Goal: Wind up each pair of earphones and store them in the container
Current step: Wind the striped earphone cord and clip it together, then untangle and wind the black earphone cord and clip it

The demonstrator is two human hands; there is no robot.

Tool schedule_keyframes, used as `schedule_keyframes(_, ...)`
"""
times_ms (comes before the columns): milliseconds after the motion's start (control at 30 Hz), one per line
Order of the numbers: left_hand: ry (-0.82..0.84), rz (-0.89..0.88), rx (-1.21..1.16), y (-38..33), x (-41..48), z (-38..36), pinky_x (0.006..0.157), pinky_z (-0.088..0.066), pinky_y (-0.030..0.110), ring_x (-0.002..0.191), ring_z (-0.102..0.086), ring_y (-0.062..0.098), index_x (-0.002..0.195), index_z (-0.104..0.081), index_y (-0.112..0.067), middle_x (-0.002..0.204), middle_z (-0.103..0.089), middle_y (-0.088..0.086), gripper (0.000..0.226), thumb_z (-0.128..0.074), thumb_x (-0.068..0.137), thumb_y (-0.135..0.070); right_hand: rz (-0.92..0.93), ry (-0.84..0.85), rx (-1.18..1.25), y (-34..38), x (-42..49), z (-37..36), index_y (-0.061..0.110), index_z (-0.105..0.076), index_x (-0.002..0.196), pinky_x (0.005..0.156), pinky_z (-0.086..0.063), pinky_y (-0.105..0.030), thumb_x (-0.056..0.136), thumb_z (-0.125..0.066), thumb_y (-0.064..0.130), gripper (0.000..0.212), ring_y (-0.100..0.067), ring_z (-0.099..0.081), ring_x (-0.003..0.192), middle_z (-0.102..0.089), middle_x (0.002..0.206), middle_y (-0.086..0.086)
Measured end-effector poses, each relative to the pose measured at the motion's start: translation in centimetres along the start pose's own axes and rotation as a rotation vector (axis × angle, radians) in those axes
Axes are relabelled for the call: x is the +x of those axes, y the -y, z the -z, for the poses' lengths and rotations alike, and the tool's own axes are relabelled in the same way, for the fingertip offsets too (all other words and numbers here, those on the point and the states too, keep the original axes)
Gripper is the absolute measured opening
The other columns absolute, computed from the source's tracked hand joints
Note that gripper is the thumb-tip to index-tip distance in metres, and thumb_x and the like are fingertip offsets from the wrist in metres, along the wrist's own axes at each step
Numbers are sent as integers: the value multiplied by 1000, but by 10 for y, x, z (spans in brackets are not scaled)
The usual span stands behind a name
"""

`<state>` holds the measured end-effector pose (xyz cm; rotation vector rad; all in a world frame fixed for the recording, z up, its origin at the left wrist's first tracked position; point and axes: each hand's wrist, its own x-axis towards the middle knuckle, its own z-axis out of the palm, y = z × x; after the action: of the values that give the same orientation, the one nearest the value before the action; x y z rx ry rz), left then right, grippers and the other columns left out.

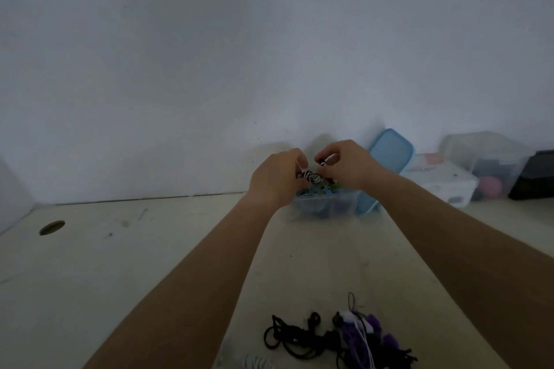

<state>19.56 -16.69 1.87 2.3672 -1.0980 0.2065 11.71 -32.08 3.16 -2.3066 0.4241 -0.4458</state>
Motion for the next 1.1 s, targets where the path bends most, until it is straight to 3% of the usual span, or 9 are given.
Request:
schedule_keyframes(100, 7, 3, -70, 3, 4, -5, 80, -54, 37, 84, -63, 17, 99, -72, -20, 100, -70, -1, 17, -77, 83, -17, 14, 8, -131, -4, -2, 0, 15, -77, 98, 78, -51, -27, 91, -65, 19, 14, -18, -66, 89, -75, 98, -5)
schedule_keyframes(200, -10, 11, -99, 2, 4, -10, 80, -50, 27, 90, -65, 16, 107, -74, -16, 107, -70, 1, 24, -77, 83, -14, 29, 33, -213, -4, -8, 1, 13, -78, 106, 83, -49, -26, 95, -55, 14, 25, -21, -67, 97, -75, 106, -6)
schedule_keyframes(333, -56, 9, -164, -5, 0, -13, 82, -55, 33, 88, -65, 18, 93, -73, -15, 96, -69, 2, 16, -71, 83, -3, 31, -58, -142, -7, -20, 4, 12, -71, 117, 93, -49, -25, 88, -43, -6, 44, -17, -65, 105, -72, 116, -5)
schedule_keyframes(433, -38, -21, -148, -11, -3, -13, 83, -55, 36, 87, -66, 21, 96, -78, -13, 97, -73, 7, 29, -57, 87, 5, 46, -61, -59, -7, -35, 10, 11, -68, 120, 96, -50, -28, 85, -40, -10, 49, -17, -65, 104, -72, 111, -6)
schedule_keyframes(533, 52, -47, -64, -15, -5, -17, 78, -55, 40, 83, -65, 26, 103, -78, -20, 93, -73, 9, 42, -49, 87, 6, 81, 64, -169, -6, -48, 13, 14, -69, 122, 100, -49, -31, 85, -43, -7, 49, -20, -64, 110, -71, 115, -5)
schedule_keyframes(667, 58, -31, -83, -22, -15, -19, 98, -49, 37, 113, -61, 26, 130, -64, -17, 125, -67, 7, 43, -46, 95, 1, 97, 131, -305, -5, -59, 13, 16, -63, 132, 105, -45, -34, 88, -43, -4, 53, -23, -59, 121, -64, 132, -6)
schedule_keyframes(767, -39, -12, -108, -20, -28, -14, 103, -46, 35, 120, -59, 21, 131, -62, -19, 132, -64, 1, 38, -50, 98, -6, 115, 28, -264, -1, -67, 14, 12, -58, 136, 108, -40, -31, 89, -45, -5, 52, -23, -55, 126, -59, 138, -9)
schedule_keyframes(933, -69, -10, -125, -20, -77, 3, 97, -50, 33, 106, -64, 15, 119, -67, -22, 120, -69, -4, 25, -57, 96, -18, 180, -79, -163, 11, -99, 21, 12, -71, 117, 94, -46, -24, 89, -49, -2, 39, -19, -64, 107, -71, 115, -5)
schedule_keyframes(1100, -4, 55, -239, -36, -133, 7, 82, -50, 24, 86, -64, 6, 106, -72, -23, 101, -71, -9, 16, -64, 93, -27, 159, 144, -128, 12, -150, 27, 26, -75, 94, 71, -50, -20, 89, -61, 11, 21, -6, -68, 77, -72, 82, 11)
